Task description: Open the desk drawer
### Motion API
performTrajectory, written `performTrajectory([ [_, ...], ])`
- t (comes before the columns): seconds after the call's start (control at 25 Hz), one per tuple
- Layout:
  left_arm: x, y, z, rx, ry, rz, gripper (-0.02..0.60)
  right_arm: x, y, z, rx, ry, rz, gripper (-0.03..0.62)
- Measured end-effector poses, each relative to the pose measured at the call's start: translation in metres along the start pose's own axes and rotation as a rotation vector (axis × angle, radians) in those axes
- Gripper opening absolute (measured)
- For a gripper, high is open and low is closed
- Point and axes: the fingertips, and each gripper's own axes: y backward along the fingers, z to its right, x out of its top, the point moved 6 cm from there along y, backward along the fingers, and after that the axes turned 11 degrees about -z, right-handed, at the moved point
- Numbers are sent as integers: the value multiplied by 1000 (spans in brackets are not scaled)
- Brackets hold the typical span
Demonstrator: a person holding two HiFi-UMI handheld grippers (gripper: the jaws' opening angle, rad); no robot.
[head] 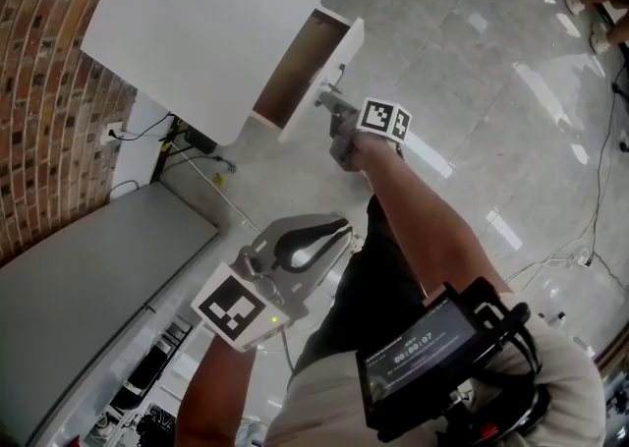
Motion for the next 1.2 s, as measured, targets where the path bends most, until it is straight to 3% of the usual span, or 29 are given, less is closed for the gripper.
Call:
performTrajectory([
  [0.24, 1, 3, 5, -1, -2, 9, 31, 0, 6, -1, -10, -4, 21, 60],
  [0.72, 14, 14, 22, -19, -38, 38, 32, -14, 46, -19, -61, 54, -22, 66],
  [1.2, 26, 41, 67, -21, -100, 55, 32, -30, 94, -75, -72, 164, -97, 66],
])
